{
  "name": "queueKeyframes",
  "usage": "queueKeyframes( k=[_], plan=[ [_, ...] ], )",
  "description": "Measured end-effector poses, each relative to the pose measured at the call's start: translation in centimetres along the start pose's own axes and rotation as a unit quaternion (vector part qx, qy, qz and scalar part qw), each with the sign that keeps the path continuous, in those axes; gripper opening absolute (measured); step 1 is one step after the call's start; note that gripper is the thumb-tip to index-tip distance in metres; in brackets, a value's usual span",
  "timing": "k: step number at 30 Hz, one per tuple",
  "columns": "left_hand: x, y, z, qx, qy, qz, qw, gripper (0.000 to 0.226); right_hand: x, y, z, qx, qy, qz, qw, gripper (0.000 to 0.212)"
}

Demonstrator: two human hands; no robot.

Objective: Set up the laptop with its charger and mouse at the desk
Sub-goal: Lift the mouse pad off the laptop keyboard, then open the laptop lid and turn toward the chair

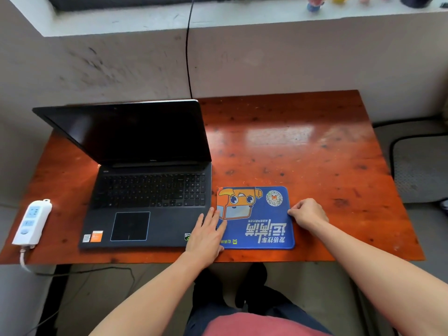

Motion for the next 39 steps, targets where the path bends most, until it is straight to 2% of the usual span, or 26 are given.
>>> queueKeyframes(
  k=[3, 5, 9, 12, 15, 18, 20, 22, 24, 28, 30, 39],
  plan=[
    [1.0, -0.9, 0.4, 0.023, 0.042, 0.004, 0.999, 0.067, 0.8, -1.0, 0.4, 0.043, 0.031, 0.036, 0.998, 0.012],
    [2.0, -2.2, 0.9, 0.047, 0.078, 0.027, 0.995, 0.06, 1.7, -2.6, 0.2, 0.06, 0.045, 0.079, 0.994, 0.019],
    [4.6, -6.6, 1.8, 0.059, 0.108, 0.096, 0.988, 0.051, 5.3, -8.6, -1.2, 0.082, 0.047, 0.209, 0.973, 0.024],
    [6.5, -10.9, 2.1, 0.055, 0.113, 0.148, 0.981, 0.051, 9.2, -14.0, -2.8, 0.103, 0.051, 0.329, 0.937, 0.026],
    [8.6, -16.0, 1.8, 0.039, 0.105, 0.187, 0.976, 0.05, 14.3, -20.4, -5.0, 0.141, 0.098, 0.469, 0.867, 0.031],
    [10.1, -19.5, 1.2, 0.035, 0.089, 0.208, 0.973, 0.049, 19.2, -26.1, -6.4, 0.108, 0.179, 0.599, 0.773, 0.036],
    [11.0, -21.7, 0.7, 0.036, 0.078, 0.211, 0.974, 0.051, 21.9, -29.9, -7.8, 0.087, 0.243, 0.649, 0.715, 0.042],
    [11.8, -23.7, 0.0, 0.04, 0.07, 0.203, 0.976, 0.055, 23.6, -33.7, -8.7, 0.095, 0.286, 0.67, 0.678, 0.05],
    [12.5, -25.6, -1.0, 0.043, 0.064, 0.187, 0.979, 0.059, 24.3, -37.0, -9.5, 0.113, 0.316, 0.659, 0.673, 0.061],
    [13.5, -27.7, -2.8, 0.04, 0.061, 0.148, 0.986, 0.061, 22.9, -40.5, -11.0, 0.185, 0.33, 0.576, 0.725, 0.078],
    [13.8, -28.0, -3.5, 0.038, 0.071, 0.131, 0.988, 0.06, 21.9, -41.2, -11.4, 0.22, 0.332, 0.546, 0.738, 0.08],
    [14.0, -28.2, -4.6, 0.044, 0.11, 0.122, 0.985, 0.06, 19.8, -43.8, -11.1, 0.281, 0.325, 0.496, 0.755, 0.086]
  ],
)
Point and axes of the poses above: each hand's wrist, its own x-axis away from the middle knuckle, its own z-axis out of the back of the hand, y = z × x, the point moved 2 cm from there along -x, towards the middle knuckle, and after that the axes turned 5 degrees about -z, right-handed, at the moved point
